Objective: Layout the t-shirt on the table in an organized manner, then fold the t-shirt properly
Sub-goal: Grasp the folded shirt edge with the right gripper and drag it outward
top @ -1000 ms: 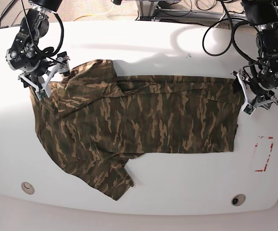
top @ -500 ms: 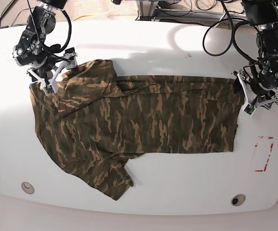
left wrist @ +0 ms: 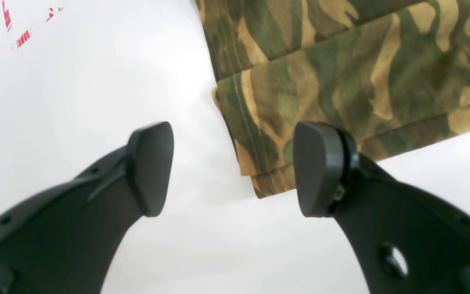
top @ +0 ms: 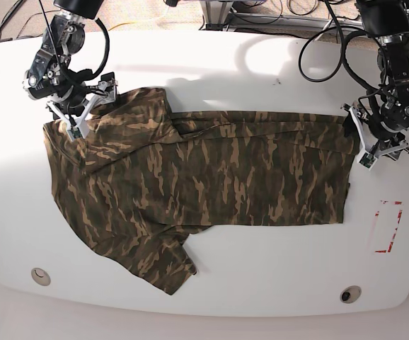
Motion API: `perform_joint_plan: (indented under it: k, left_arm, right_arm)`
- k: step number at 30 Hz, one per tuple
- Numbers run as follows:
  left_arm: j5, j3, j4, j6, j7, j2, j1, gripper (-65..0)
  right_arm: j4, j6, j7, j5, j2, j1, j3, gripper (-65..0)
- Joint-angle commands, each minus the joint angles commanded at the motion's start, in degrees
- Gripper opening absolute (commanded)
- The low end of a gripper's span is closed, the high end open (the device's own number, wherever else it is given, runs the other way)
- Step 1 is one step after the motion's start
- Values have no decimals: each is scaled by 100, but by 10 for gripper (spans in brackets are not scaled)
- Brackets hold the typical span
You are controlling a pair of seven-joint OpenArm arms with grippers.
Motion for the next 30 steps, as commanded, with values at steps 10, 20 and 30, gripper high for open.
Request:
perform_joint_plan:
  k: [10, 20, 30]
  left_arm:
    - [0, 0, 0, 0, -9, 0, 9, -222]
    - [0, 0, 0, 0, -18, 0, 9, -222]
    - [0, 0, -18, 0, -18, 0, 9, -222]
  right_arm:
    - [-88, 0, 9, 0, -44, 53, 0, -111]
    - [-88, 0, 9, 0, -44, 53, 0, -614]
    - [466, 0, -53, 9, -44, -141, 0, -650]
